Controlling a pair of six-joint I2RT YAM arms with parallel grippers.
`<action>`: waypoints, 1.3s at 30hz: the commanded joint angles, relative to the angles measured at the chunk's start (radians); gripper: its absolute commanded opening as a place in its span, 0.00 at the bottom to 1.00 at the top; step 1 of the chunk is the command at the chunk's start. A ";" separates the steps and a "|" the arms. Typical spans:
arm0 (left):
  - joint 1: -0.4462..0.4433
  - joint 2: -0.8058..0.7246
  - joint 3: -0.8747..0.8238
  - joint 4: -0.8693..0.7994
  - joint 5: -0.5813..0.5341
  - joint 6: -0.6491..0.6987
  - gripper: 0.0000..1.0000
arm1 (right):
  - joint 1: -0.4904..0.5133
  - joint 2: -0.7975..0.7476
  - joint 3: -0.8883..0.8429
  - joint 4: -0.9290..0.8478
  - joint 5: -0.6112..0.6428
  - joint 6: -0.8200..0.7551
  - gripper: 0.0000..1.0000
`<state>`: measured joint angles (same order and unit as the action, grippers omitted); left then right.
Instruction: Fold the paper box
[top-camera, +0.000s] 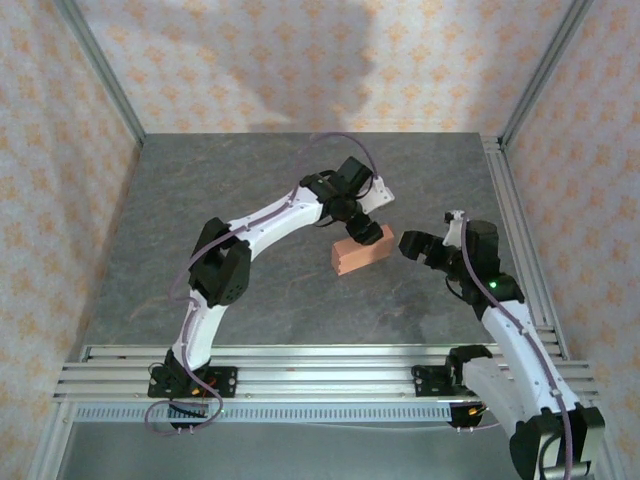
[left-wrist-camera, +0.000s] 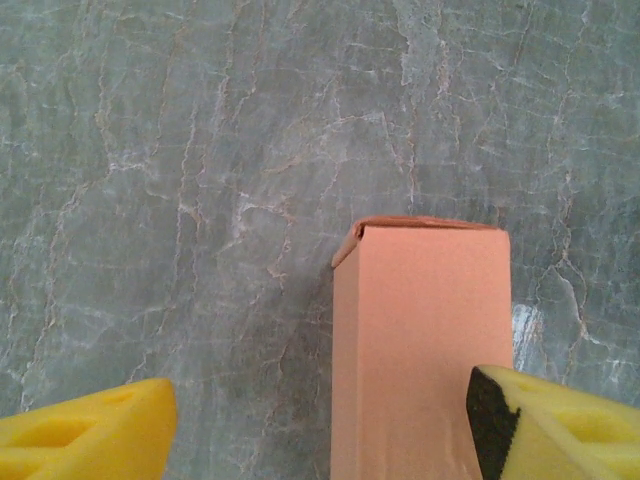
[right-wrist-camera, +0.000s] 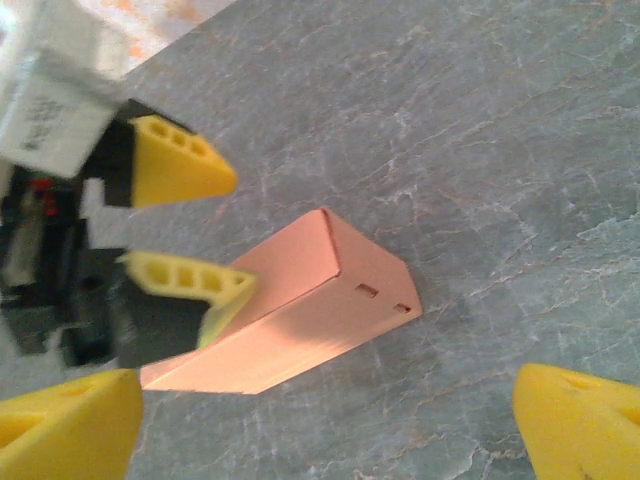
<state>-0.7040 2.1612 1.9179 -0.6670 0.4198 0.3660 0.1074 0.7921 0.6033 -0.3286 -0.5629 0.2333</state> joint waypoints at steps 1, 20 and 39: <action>-0.031 0.052 0.090 -0.098 -0.027 0.080 0.74 | -0.005 -0.026 0.001 -0.076 -0.033 -0.032 0.95; -0.051 0.050 0.133 -0.042 0.045 -0.002 0.74 | -0.005 -0.019 0.007 -0.084 -0.011 -0.044 0.94; -0.061 0.097 0.145 -0.001 0.032 -0.037 0.78 | -0.005 -0.183 -0.047 -0.114 0.058 0.023 0.93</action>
<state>-0.7532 2.2524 2.0533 -0.6613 0.4984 0.2905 0.1074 0.6201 0.5598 -0.4313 -0.5411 0.2382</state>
